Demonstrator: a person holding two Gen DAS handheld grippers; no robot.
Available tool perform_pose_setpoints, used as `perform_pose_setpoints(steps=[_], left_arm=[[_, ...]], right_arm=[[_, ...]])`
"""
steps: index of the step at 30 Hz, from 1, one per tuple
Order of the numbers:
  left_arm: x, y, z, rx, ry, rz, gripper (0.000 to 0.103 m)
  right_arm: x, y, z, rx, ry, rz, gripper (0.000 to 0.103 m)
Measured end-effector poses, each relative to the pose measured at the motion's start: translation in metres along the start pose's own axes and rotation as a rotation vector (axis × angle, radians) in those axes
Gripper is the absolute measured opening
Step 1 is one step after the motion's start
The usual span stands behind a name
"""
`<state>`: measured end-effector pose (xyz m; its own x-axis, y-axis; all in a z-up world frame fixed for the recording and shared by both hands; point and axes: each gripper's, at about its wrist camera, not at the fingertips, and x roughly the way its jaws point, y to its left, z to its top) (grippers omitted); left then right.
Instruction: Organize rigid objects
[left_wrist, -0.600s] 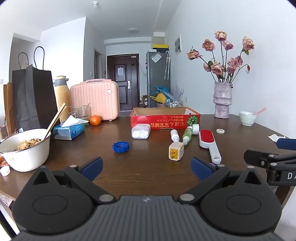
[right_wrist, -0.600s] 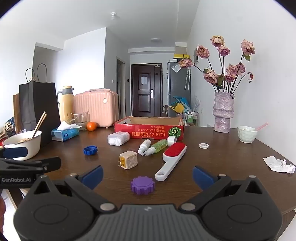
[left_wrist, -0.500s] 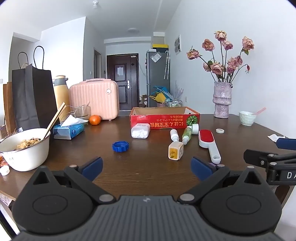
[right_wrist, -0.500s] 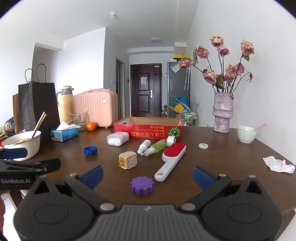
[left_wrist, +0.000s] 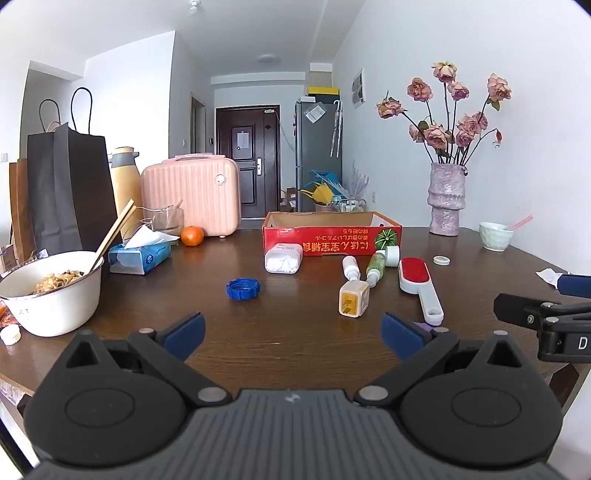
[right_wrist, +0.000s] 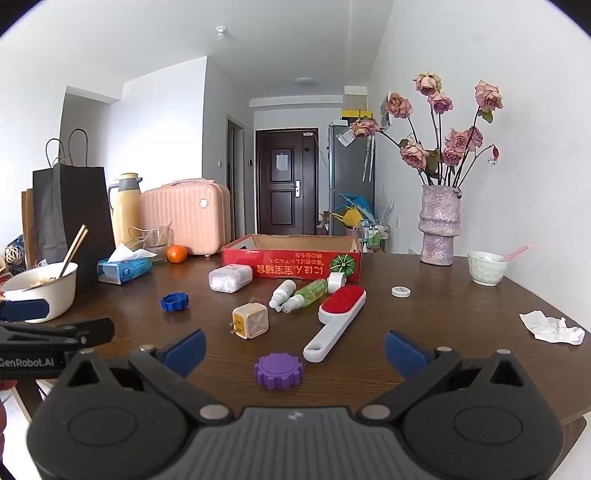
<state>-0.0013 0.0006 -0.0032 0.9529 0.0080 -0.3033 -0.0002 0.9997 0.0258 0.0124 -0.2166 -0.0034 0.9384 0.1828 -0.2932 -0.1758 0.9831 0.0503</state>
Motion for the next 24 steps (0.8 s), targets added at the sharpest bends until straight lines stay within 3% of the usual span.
perform_pose_setpoints(steps=[24], left_arm=[[0.001, 0.0017, -0.0004, -0.006, 0.002, 0.0, 0.103]], right_arm=[[-0.0012, -0.0054, 0.0024, 0.003, -0.005, -0.006, 0.103]])
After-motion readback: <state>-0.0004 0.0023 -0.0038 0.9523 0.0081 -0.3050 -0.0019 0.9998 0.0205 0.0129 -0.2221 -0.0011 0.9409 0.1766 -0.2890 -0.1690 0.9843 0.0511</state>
